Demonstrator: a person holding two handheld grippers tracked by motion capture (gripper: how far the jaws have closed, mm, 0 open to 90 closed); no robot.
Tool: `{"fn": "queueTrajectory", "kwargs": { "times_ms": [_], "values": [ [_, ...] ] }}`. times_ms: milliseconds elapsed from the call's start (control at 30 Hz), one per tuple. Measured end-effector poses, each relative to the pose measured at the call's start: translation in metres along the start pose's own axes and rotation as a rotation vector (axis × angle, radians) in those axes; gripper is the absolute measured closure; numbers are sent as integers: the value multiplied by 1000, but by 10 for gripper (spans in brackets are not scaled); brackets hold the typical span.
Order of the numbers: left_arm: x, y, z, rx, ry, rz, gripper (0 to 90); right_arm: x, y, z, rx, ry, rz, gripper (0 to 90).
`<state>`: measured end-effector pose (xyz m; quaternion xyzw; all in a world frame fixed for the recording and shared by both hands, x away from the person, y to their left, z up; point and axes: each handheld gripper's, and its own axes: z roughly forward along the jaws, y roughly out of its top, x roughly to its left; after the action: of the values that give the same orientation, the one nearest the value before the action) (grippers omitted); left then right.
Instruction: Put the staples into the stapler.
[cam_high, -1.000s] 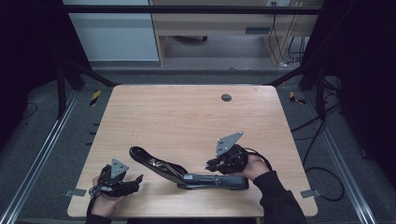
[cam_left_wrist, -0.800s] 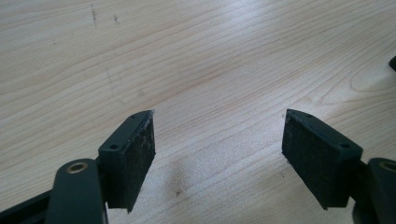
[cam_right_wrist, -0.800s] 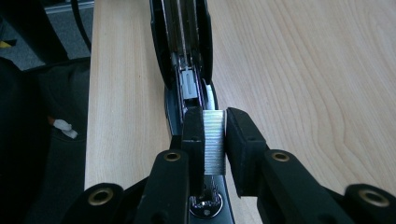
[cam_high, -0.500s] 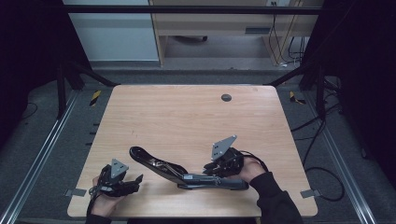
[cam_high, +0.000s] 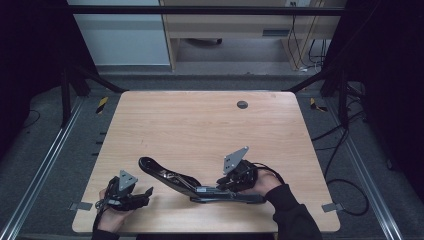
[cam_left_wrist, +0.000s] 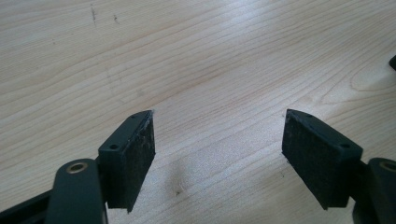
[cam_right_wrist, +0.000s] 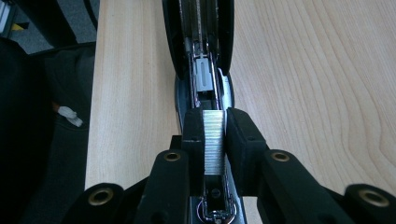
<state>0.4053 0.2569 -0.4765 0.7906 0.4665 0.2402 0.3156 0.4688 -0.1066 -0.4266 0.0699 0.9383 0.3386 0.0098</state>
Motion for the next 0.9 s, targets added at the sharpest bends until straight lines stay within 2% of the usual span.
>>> {"fn": "queueTrajectory", "kwargs": {
  "times_ms": [900],
  "values": [
    [0, 0, 0, 4, 0, 2, 249, -1, -3, 9, 30, 18, -42, 781]
  ]
}}
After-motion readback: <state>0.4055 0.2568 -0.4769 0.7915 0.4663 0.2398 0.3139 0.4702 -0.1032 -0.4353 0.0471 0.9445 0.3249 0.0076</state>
